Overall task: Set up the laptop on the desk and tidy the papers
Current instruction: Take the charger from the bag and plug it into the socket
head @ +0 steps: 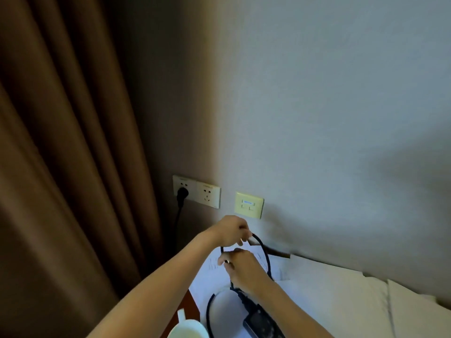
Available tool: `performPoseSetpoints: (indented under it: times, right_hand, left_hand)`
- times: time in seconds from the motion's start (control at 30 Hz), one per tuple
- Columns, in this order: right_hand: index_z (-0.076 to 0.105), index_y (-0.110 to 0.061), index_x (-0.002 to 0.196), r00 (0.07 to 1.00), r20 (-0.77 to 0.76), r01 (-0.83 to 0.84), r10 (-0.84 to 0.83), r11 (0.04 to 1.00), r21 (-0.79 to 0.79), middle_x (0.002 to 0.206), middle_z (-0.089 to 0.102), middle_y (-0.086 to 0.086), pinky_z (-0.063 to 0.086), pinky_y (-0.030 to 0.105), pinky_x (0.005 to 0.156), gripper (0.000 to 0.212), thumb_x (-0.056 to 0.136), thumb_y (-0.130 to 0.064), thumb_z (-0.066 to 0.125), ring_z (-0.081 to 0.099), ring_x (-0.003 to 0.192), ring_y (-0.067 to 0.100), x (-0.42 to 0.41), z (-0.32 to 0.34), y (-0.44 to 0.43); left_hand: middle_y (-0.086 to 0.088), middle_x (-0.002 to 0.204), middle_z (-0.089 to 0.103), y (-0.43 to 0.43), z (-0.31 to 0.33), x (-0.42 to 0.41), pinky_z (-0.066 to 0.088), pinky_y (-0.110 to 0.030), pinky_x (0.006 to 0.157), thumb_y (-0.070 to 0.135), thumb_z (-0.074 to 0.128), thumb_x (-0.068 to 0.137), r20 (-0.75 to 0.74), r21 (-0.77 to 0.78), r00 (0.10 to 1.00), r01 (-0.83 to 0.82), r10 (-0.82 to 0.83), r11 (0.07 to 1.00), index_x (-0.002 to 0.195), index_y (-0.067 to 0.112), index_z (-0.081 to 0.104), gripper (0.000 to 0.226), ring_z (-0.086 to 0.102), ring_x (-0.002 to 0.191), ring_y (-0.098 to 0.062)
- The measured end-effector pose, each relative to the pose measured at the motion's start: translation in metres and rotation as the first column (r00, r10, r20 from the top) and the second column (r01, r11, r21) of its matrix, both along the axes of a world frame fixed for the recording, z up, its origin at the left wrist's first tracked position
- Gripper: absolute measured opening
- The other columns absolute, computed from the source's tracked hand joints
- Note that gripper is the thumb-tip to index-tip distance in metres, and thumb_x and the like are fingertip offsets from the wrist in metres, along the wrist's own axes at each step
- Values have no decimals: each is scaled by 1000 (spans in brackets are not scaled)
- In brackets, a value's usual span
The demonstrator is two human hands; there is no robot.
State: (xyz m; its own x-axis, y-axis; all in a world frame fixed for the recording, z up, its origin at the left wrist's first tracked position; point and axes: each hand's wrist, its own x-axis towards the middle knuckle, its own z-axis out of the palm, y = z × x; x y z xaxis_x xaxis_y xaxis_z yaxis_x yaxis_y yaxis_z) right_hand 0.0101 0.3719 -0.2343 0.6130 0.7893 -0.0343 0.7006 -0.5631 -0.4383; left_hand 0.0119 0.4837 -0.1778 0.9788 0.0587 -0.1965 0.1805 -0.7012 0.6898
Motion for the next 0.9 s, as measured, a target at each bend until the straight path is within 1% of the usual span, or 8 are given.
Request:
performPoseSetpoints:
  times: [0.07, 0.17, 0.23, 0.37, 0.5, 0.67, 0.8, 0.9]
  right_hand:
    - [61, -12, 116, 908, -381, 253, -174, 953, 167, 125, 59, 8, 41, 8, 80, 30, 92, -1, 47, 58, 108, 20, 0, 1, 8]
    - [54, -8, 105, 307, -951, 766, -29, 600, 229, 113, 58, 15, 45, 25, 73, 22, 92, 6, 43, 57, 89, 23, 18, 3, 4]
    - [52, -4, 97, 49, -968, 918, 248, 371, 141, 102, 61, 16, 47, 36, 78, 14, 94, -5, 39, 58, 92, 28, 30, 6, 1]
    - [52, -3, 94, -97, -899, 974, 428, 229, 4, 93, 61, 13, 47, 30, 78, 35, 100, -35, 37, 57, 85, 20, 45, 10, 17]
    - [52, -9, 77, -16, -976, 963, 218, 266, 44, 80, 59, 5, 48, 19, 52, 33, 101, -27, 38, 54, 72, 15, 42, 6, 40]
    - [61, -13, 82, 519, -845, 731, -129, 579, 361, 79, 68, -4, 44, 20, 66, 18, 95, -18, 50, 60, 73, 12, 34, 2, 49]
    - [60, -8, 80, 823, -540, 464, -176, 758, 459, 73, 63, -6, 40, 10, 60, 19, 95, -14, 51, 55, 64, 7, 31, -4, 67]
    - [59, -9, 76, 879, -426, 428, -214, 749, 506, 63, 56, -5, 38, 10, 56, 18, 93, -10, 53, 51, 61, 9, 31, -13, 81]
  left_hand:
    - [-6, 85, 61, 12, -7, -3, 43, -8, 64, 11, 43, 96, 86, -81, 987, -129, 136, 988, 89, 10, 58, 16, 53, 67, -5]
    - [0, 73, 61, 39, -18, -10, 44, -9, 70, 6, 44, 95, 121, -250, 957, -229, 265, 941, 73, 15, 55, 26, 58, 73, -12]
    - [3, 73, 61, 54, -24, -17, 46, -15, 76, 6, 43, 97, 107, -331, 960, -211, 259, 920, 72, 16, 56, 30, 59, 80, -13]
    - [5, 80, 60, 70, -33, -28, 49, -16, 80, 10, 44, 98, 89, -313, 986, -107, 142, 944, 76, 17, 60, 27, 60, 88, -11]
    - [7, 80, 56, 85, -41, -35, 43, -9, 75, 5, 44, 97, 37, -177, 995, -85, 93, 981, 74, 23, 57, 31, 56, 85, -8]
    - [2, 111, 59, 104, -59, -41, 41, -16, 87, 2, 38, 97, -127, 47, 979, -154, 158, 987, 110, 16, 63, 31, 52, 111, -15]
    - [-6, 119, 59, 92, -53, -32, 39, -21, 92, 23, 40, 100, 15, -350, 959, -259, 282, 900, 126, 10, 54, 33, 54, 115, -17]
    - [-6, 102, 64, 82, -50, -17, 45, -16, 83, 29, 47, 96, 91, -519, 937, -243, 336, 819, 114, 4, 60, 33, 60, 100, -15]
